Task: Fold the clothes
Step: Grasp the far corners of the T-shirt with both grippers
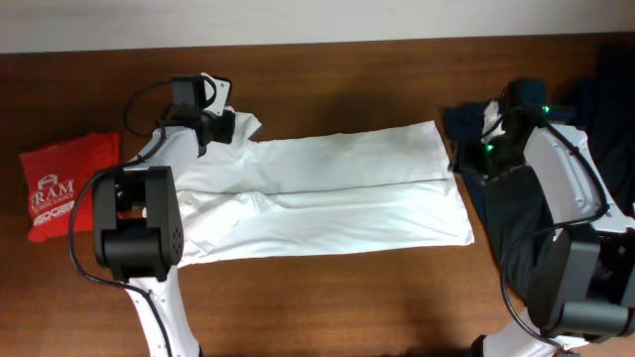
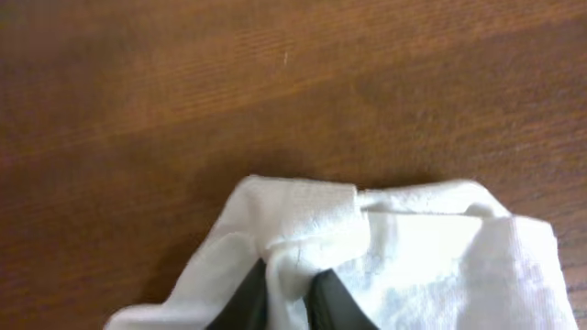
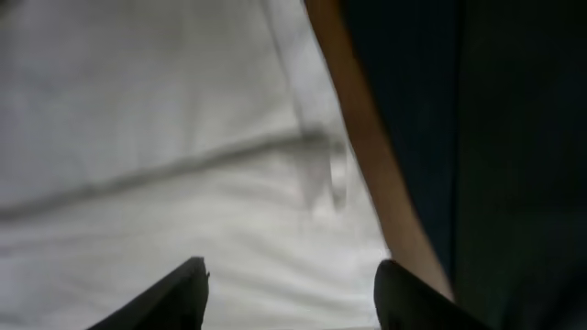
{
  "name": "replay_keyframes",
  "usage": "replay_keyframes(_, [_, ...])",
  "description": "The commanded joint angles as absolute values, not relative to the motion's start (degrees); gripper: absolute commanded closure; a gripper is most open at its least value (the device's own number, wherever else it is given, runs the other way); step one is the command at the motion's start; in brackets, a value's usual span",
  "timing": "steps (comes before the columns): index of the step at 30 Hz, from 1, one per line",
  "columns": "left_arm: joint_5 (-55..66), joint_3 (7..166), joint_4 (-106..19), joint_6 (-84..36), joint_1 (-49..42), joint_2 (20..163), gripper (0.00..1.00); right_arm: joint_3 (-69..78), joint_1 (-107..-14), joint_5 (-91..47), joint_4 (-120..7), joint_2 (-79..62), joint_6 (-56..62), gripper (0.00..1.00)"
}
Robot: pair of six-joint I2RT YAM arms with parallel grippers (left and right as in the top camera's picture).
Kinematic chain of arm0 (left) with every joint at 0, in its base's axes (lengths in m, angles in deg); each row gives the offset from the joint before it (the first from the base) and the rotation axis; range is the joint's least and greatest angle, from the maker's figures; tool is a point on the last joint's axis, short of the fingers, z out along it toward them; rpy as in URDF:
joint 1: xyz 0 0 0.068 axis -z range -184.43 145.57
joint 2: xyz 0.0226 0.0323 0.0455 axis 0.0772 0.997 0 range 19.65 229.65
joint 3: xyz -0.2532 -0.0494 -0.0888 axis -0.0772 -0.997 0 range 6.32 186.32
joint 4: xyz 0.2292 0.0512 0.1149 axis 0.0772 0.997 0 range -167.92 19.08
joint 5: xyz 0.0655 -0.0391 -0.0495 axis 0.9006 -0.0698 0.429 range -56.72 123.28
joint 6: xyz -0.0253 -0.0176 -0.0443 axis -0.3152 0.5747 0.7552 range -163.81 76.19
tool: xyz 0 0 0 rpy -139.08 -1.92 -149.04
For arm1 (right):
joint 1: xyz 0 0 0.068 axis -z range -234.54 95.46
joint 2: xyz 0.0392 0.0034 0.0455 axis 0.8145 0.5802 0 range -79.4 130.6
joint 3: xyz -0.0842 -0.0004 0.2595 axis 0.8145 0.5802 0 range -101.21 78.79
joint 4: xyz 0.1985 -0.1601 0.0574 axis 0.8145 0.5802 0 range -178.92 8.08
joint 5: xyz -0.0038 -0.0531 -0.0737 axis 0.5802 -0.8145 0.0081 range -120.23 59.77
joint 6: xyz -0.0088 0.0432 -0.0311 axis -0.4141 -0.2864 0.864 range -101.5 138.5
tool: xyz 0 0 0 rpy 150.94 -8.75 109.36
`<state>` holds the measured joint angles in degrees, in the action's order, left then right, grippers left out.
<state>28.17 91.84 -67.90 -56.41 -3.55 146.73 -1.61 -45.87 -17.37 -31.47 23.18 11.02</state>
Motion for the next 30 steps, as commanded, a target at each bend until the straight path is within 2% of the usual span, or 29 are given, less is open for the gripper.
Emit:
replay_keyframes(1, [28.3, 93.7, -66.4, -51.6, -3.9, 143.5, 0.88, -2.5, -45.9, -16.9, -37.7, 22.2, 11.2, 0.43])
replay_keyframes(4, [28.3, 93.7, -62.6, -50.5, -3.9, 140.2, 0.83, -2.2, -47.8, -17.4, -45.7, 23.1, 12.7, 0.43])
replay_keyframes(8, [28.2, 93.7, -55.6, -48.5, -3.9, 137.8, 0.84, -2.2, -49.7, -17.5, -53.7, 28.6, 12.7, 0.43])
replay_keyframes(9, [28.2, 93.7, -53.2, -47.3, -3.9, 136.9, 0.87, -2.2, -50.1, -17.5, -56.5, 31.3, 12.7, 0.39])
replay_keyframes(12, [28.2, 93.7, -49.0, -45.9, -3.9, 136.0, 0.87, -2.2, -50.4, -17.5, -63.1, 37.3, 12.5, 0.36])
replay_keyframes(20, [28.2, 93.7, -43.8, -45.2, -3.9, 136.0, 0.87, -2.2, -51.9, -17.0, -74.2, 44.4, 12.1, 0.37])
replay_keyframes(25, [28.2, 93.7, -43.8, -45.2, -3.9, 136.0, 0.87, -2.2, -52.8, -19.6, -75.3, 44.7, 12.0, 0.6])
replay_keyframes(27, [28.2, 93.7, -43.7, -45.2, -3.9, 136.0, 0.87, -2.2, -52.8, -20.6, -75.3, 44.7, 12.0, 0.76])
replay_keyframes(30, [28.2, 93.7, -43.3, -45.2, -3.9, 136.0, 0.89, -2.2, -52.7, -21.0, -75.2, 44.7, 10.5, 0.89])
